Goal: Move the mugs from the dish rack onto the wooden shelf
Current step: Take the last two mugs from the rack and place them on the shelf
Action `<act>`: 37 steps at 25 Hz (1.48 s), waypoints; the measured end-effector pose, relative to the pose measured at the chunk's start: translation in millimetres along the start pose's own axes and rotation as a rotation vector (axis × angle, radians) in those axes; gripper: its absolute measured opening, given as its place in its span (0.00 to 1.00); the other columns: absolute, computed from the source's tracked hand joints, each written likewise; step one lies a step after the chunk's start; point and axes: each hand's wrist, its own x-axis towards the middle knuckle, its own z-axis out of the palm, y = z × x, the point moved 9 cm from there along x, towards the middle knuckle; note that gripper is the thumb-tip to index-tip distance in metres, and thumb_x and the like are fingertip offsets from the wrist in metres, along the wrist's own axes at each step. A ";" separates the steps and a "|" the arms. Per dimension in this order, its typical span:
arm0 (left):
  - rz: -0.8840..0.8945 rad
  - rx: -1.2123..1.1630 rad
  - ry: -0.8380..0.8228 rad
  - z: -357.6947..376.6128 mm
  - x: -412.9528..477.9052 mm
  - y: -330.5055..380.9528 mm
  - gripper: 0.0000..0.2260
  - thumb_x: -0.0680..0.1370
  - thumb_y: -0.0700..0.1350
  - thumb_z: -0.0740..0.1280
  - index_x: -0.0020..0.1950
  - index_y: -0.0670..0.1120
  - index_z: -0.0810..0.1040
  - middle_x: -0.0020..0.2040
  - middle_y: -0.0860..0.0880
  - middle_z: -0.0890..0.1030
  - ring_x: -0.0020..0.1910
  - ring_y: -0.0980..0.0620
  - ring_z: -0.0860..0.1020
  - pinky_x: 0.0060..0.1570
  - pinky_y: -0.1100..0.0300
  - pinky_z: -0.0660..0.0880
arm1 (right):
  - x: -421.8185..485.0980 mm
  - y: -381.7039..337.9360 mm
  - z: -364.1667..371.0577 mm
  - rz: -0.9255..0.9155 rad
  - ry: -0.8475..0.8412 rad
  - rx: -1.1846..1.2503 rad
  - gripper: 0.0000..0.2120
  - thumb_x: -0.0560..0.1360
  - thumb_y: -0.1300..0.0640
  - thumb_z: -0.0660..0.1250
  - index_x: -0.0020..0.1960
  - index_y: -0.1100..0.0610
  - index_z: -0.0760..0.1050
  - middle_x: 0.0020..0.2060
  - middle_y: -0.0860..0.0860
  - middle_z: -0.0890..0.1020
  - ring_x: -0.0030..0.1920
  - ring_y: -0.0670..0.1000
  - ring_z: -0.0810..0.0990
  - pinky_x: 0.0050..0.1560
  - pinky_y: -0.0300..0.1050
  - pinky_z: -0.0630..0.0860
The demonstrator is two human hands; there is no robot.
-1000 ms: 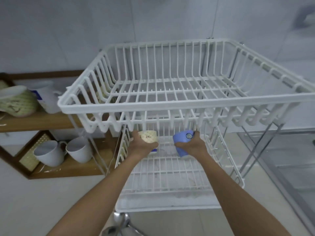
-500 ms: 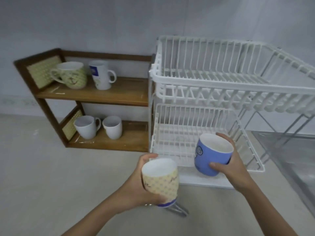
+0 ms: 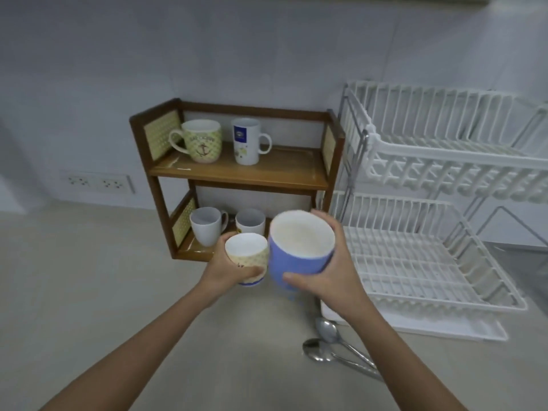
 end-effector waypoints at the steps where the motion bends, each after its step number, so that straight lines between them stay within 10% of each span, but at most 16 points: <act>1: 0.017 0.006 0.000 1.3 10.9 -1.3 0.40 0.59 0.41 0.82 0.65 0.49 0.65 0.58 0.50 0.75 0.56 0.52 0.75 0.49 0.60 0.75 | 20.4 -6.4 7.5 -0.012 0.058 -0.008 0.44 0.54 0.52 0.80 0.65 0.43 0.63 0.58 0.36 0.73 0.60 0.39 0.73 0.53 0.27 0.74; 10: 0.012 0.020 -0.052 24.6 73.9 -32.4 0.44 0.55 0.48 0.82 0.64 0.54 0.62 0.58 0.50 0.74 0.59 0.49 0.73 0.55 0.55 0.75 | 198.8 6.8 -11.4 0.099 0.527 -0.225 0.46 0.59 0.52 0.81 0.69 0.56 0.59 0.61 0.56 0.75 0.60 0.56 0.75 0.50 0.42 0.73; 19: 0.075 0.071 -0.157 48.7 87.7 -38.4 0.46 0.53 0.55 0.80 0.65 0.61 0.59 0.59 0.54 0.70 0.61 0.51 0.70 0.57 0.56 0.75 | 230.3 63.9 -26.8 0.240 0.524 -0.331 0.48 0.60 0.52 0.81 0.72 0.57 0.56 0.64 0.56 0.74 0.64 0.57 0.73 0.62 0.52 0.74; 26: 0.123 0.055 -0.160 70.1 88.9 -19.1 0.45 0.55 0.58 0.80 0.66 0.56 0.62 0.60 0.58 0.73 0.59 0.59 0.71 0.56 0.66 0.72 | 104.0 51.2 3.5 -0.067 0.584 -0.509 0.29 0.72 0.56 0.65 0.71 0.54 0.61 0.68 0.52 0.69 0.69 0.48 0.67 0.69 0.37 0.63; 29: 0.138 0.071 -0.223 84.5 96.1 -17.5 0.42 0.56 0.55 0.80 0.63 0.62 0.60 0.56 0.63 0.71 0.55 0.63 0.69 0.49 0.78 0.66 | 10.4 117.6 27.9 0.136 0.506 -0.454 0.24 0.72 0.60 0.62 0.67 0.52 0.65 0.62 0.50 0.71 0.65 0.46 0.68 0.67 0.43 0.65; 37: 0.065 0.180 -0.295 122.4 131.6 -38.9 0.47 0.58 0.46 0.82 0.70 0.50 0.59 0.63 0.49 0.70 0.63 0.47 0.69 0.63 0.53 0.70 | -48.7 246.0 77.1 0.610 -0.135 -1.087 0.37 0.77 0.40 0.50 0.77 0.60 0.42 0.78 0.56 0.46 0.77 0.56 0.42 0.75 0.54 0.37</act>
